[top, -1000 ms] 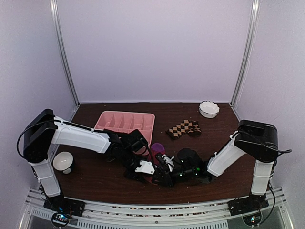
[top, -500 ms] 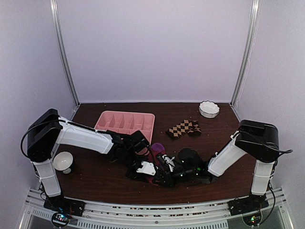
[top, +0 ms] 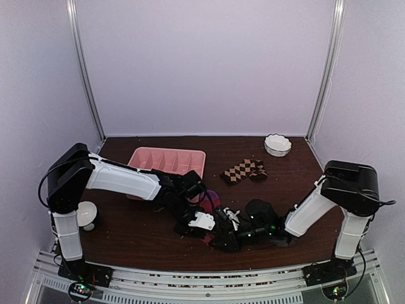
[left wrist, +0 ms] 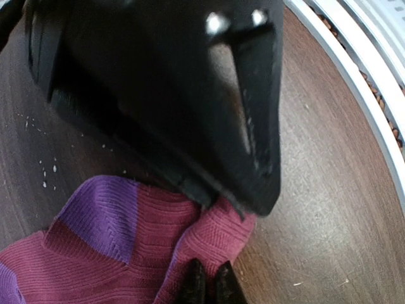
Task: Roll the socks
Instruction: Roll the sock at the center of the board.
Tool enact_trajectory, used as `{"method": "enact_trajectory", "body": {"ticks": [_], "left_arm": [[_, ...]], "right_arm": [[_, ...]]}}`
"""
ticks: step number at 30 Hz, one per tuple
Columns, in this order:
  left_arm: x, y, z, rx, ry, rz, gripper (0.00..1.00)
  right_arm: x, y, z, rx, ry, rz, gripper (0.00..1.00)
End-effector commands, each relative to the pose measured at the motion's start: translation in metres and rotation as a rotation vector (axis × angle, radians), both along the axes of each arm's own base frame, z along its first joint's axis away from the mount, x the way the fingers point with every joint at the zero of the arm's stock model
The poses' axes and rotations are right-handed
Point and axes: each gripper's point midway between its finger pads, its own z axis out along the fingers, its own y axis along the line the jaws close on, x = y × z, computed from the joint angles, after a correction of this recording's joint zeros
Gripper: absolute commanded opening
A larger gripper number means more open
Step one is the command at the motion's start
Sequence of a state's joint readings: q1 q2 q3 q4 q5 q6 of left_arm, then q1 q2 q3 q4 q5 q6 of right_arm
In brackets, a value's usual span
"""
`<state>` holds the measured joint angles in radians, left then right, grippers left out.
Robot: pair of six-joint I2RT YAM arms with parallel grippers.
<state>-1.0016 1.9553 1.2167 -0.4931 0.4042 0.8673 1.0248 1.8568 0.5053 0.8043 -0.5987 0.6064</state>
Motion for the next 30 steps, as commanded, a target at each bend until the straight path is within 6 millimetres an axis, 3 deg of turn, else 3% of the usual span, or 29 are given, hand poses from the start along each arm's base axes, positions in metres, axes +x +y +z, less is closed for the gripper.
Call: {"method": "enact_trajectory", "body": {"ticks": [1, 9, 15, 18, 19, 20, 21, 24, 27, 30], "left_arm": [[-0.020, 0.060, -0.060, 0.300, 0.126, 0.047, 0.04], [-0.028, 0.062, -0.065, 0.328, 0.203, 0.068, 0.24], [-0.029, 0.062, -0.065, 0.339, 0.216, 0.077, 0.23], [-0.023, 0.061, -0.070, 0.357, 0.199, 0.097, 0.16], [-0.020, 0.061, -0.072, 0.366, 0.188, 0.111, 0.12], [-0.017, 0.061, -0.073, 0.375, 0.181, 0.128, 0.09], [-0.016, 0.061, -0.074, 0.383, 0.182, 0.140, 0.07], [-0.021, 0.059, -0.069, 0.380, 0.250, 0.161, 0.03], [-0.028, 0.054, -0.054, 0.355, 0.413, 0.188, 0.01], [-0.030, 0.051, -0.045, 0.348, 0.539, 0.199, 0.00]], "right_arm": [[-0.036, -0.066, -0.070, -0.316, 0.151, -0.023, 0.24], [-0.026, -0.076, -0.061, -0.312, 0.072, -0.081, 0.26], [-0.008, -0.088, -0.038, -0.274, -0.076, -0.172, 0.28], [0.007, -0.096, -0.021, -0.273, -0.181, -0.230, 0.41], [0.011, -0.100, -0.016, -0.278, -0.213, -0.250, 0.57], [0.017, -0.102, -0.009, -0.281, -0.251, -0.272, 0.95], [0.021, -0.106, -0.003, -0.289, -0.288, -0.290, 1.00], [0.039, -0.122, 0.016, -0.307, -0.380, -0.394, 1.00], [0.068, -0.165, 0.033, -0.365, -0.414, -0.696, 1.00], [0.075, -0.192, 0.049, -0.243, -0.424, -0.878, 1.00]]}}
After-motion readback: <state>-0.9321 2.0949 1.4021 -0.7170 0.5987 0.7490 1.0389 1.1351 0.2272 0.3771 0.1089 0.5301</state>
